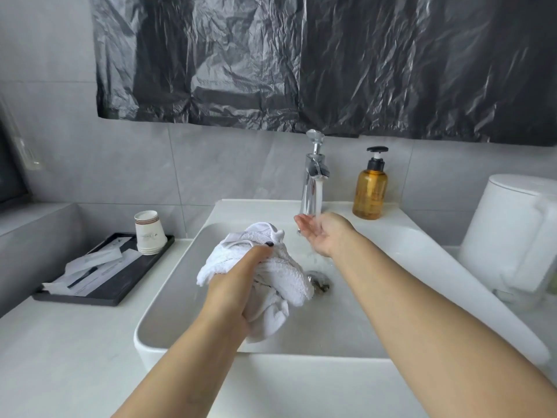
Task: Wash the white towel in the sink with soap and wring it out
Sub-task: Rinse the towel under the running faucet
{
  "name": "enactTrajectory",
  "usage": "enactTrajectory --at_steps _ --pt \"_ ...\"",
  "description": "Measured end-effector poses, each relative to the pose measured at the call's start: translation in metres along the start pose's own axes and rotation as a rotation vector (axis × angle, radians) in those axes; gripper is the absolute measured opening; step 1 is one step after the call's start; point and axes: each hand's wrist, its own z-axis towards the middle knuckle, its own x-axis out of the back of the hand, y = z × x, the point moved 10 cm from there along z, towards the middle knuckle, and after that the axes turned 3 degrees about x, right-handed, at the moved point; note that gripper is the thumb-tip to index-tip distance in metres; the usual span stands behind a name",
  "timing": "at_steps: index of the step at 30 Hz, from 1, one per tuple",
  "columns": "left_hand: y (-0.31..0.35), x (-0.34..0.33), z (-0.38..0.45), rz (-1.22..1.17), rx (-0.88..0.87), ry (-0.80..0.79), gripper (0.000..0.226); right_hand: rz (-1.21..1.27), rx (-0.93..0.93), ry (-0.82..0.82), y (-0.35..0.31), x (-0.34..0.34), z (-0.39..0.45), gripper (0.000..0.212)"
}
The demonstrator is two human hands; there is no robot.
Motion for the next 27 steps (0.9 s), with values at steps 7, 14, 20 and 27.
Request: enactTrajectory --at_steps 7,14,20,27 --pt "0.031 -0.066 0.037 0.113 -0.133 -0.019 0.031 -0.268 -0.099 -0.131 -0.012 0.025 -0.028 0.021" --pt "-0.003 -0.135 0.063 -0.025 0.11 -0.207 0.019 -0.45 -0.087 -0.104 -0.025 0.058 -0.037 0.036" --pt "0.001 -0.161 0.072 -0.068 -0.009 -0.307 0.021 -0.231 -0.22 -0.043 -0.011 0.074 -0.025 0.072" --pt "0.006 -0.143 0.098 -0.065 -0.056 -0.276 0.042 -0.161 -0.189 -0.045 -0.015 0.075 -0.018 0.024"
